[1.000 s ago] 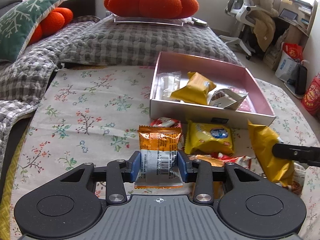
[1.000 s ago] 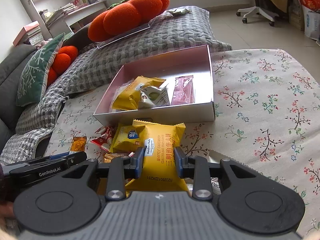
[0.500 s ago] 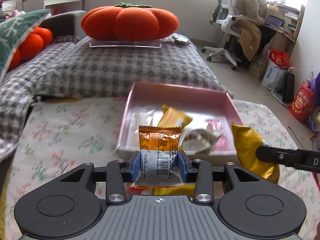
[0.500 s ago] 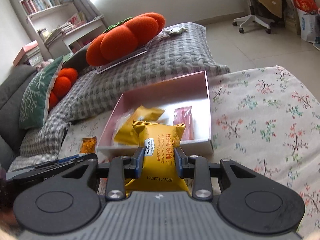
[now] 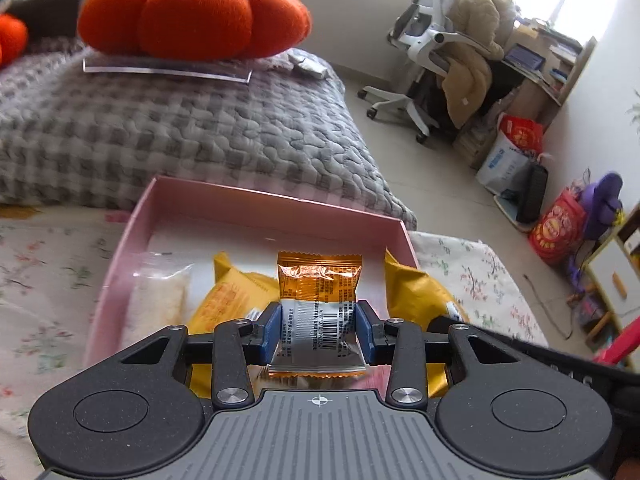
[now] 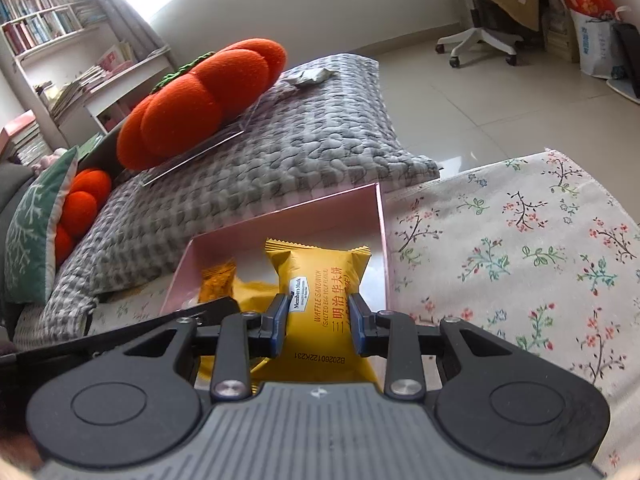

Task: Organize snacks
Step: 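Carry both packets into the pink box and open both grippers, then grasp gold bar with left gripper while right gripper grasps white pecan packet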

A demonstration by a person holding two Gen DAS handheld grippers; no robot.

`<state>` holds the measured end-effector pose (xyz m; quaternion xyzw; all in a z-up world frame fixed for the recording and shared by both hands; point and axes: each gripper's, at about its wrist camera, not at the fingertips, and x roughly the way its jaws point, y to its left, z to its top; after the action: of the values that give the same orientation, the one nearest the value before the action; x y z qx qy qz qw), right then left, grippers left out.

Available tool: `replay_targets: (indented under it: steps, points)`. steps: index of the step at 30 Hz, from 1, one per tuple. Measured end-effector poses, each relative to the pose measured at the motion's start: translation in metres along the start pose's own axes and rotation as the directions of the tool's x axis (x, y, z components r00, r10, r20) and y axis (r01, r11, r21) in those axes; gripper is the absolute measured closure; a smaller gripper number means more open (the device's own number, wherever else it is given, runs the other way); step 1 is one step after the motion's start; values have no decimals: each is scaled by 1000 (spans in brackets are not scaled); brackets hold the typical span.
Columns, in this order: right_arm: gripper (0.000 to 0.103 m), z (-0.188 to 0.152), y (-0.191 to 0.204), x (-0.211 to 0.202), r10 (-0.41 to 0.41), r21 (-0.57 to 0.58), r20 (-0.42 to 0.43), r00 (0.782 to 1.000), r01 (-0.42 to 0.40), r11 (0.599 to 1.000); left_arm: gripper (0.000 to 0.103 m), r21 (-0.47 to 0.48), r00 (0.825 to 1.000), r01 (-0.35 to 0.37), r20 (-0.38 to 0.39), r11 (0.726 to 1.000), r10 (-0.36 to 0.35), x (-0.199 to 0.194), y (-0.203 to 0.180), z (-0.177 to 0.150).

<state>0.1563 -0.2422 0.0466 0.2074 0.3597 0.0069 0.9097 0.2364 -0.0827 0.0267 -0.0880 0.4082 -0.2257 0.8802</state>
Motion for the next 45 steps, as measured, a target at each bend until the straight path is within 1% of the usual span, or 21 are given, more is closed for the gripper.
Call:
replay_targets:
  steps: [2,4,8,11,13,15,16,20,22,25,28,29,31,33,34,36,38,41,45]
  points:
    - [74,2,-4,6,-8,8,-3,1000,8,1000,66,-20,1000,7,-1,1000,-7,10,4,3]
    - [74,3,-7,11,-7,22,-7,1000,7,1000,66,-23,1000,-3,0,1000,3,17,6,5]
    - [74,5,-7,19,-12,27,-6,1000,13,1000,65,-38,1000,-7,9,999,8,24,10,8]
    - [73,7,-5,22,-18,26,9,1000,18,999,62,-41,1000,-1,5,999,2,23,11,9]
    - [70,8,-6,22,-28,40,19,999,28,999,54,-49,1000,2,14,999,-1,20,13,10]
    - [66,6,-8,19,-27,48,26,999,26,999,53,-49,1000,-7,25,999,8,11,16,9]
    - [61,5,-9,16,-33,47,28,999,31,998,53,-50,999,-17,30,999,18,5,17,10]
    - [60,1,-11,-2,-34,48,26,999,33,998,52,-58,998,-54,43,997,56,-23,23,8]
    - [59,2,-11,-10,-33,44,28,999,32,999,45,-49,995,-85,45,995,87,-39,24,4]
    - [53,-1,-10,-28,-23,36,38,999,22,999,43,-37,985,-165,37,986,167,-62,27,-9]
    - [47,-8,-10,-46,-20,38,41,999,18,999,42,-48,978,-206,21,977,207,-83,29,-34]
    - [44,-13,-8,-50,-22,30,33,999,21,999,42,-47,977,-214,11,976,215,-89,29,-48]
    - [40,-22,-3,-54,-27,-2,-3,1000,27,1000,40,-42,977,-213,-11,976,213,-99,28,-75]
    - [40,-30,6,-54,-30,-65,-48,998,26,998,40,-32,978,-205,-50,978,203,-105,28,-95]
    - [38,-36,12,-54,-26,-106,-66,998,19,994,39,-26,978,-200,-58,979,199,-108,28,-103]
    - [35,-46,21,-59,-21,-186,-80,997,6,983,37,-5,976,-211,-61,977,211,-113,27,-117]
    - [30,-56,24,-66,-31,-234,-73,997,13,972,37,6,973,-217,-74,976,217,-111,28,-125]
    - [27,-63,19,-70,-40,-243,-73,996,21,970,37,12,972,-210,-103,978,210,-104,28,-133]
    - [27,-63,0,-74,-71,-182,-66,995,58,982,37,65,974,-198,-101,978,204,-100,19,-143]
